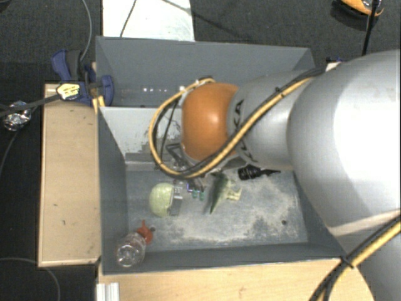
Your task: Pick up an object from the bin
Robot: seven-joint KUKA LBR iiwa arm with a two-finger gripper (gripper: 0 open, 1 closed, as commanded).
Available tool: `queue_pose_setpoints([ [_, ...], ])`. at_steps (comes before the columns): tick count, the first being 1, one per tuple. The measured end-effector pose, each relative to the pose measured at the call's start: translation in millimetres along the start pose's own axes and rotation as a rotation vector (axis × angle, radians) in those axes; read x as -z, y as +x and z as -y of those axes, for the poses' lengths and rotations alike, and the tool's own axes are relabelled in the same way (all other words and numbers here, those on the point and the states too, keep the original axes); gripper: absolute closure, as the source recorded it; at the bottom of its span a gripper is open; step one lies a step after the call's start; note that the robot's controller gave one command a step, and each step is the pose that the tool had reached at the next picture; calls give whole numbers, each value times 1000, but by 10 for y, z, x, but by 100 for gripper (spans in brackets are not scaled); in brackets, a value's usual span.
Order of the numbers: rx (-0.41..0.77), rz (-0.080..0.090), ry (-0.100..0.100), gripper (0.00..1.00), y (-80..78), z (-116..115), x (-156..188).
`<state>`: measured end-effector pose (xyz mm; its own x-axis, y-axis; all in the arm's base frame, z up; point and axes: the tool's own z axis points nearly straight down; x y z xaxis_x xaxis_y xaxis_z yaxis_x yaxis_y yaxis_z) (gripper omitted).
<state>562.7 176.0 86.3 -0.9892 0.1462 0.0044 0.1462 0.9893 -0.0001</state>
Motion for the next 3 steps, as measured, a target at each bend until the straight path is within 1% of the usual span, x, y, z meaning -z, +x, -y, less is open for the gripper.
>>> queue_pose_setpoints([
  [1, -131, 2, -1, 0, 126, -22, 157],
  [2, 20, -1, 0, 0, 100, -68, -89],
  [3, -161, 11, -7, 100, 240, -48, -121],
])
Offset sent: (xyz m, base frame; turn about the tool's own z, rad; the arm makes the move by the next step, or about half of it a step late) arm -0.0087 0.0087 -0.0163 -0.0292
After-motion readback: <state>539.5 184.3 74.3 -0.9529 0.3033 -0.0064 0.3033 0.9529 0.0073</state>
